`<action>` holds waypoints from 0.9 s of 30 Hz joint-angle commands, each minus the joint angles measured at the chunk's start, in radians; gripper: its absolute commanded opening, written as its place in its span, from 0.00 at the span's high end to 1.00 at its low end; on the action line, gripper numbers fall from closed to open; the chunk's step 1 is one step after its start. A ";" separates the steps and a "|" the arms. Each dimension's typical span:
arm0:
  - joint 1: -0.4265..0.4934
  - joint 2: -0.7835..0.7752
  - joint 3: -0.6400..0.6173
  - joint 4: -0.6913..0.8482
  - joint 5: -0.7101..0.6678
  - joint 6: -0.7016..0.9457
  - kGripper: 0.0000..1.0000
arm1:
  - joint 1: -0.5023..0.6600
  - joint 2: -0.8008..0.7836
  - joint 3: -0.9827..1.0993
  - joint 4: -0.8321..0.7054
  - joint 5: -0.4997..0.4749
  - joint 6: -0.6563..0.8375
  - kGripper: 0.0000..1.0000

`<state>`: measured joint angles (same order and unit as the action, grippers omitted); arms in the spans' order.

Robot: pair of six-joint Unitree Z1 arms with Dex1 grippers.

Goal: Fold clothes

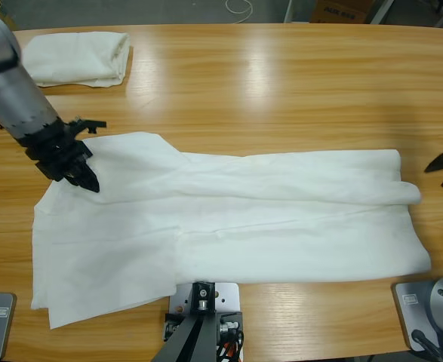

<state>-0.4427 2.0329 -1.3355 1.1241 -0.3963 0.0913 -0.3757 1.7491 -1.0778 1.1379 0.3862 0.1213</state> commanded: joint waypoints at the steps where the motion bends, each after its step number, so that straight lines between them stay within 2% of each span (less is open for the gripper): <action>1: -0.017 -0.277 0.021 -0.013 0.044 -0.064 0.00 | 0.297 -0.104 -0.007 -0.115 0.114 -0.103 1.00; 5: -0.021 -0.387 0.129 -0.121 0.054 -0.117 0.01 | 0.415 -0.054 0.014 -0.223 0.077 -0.079 1.00; 10: -0.022 -0.456 0.253 -0.209 0.054 -0.189 0.01 | 0.471 0.010 0.042 -0.307 0.069 -0.060 1.00; 18: -0.024 -0.462 0.298 -0.236 0.054 -0.202 0.01 | 0.548 0.140 0.065 -0.380 0.082 -0.043 1.00; 27: -0.030 -0.453 0.338 -0.288 0.051 -0.224 0.01 | 0.561 0.125 0.118 -0.410 0.082 -0.029 1.00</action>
<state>-0.4616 1.5867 -1.0551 0.8807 -0.3526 -0.1155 0.1649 1.8530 -1.0129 0.7486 0.4692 0.0764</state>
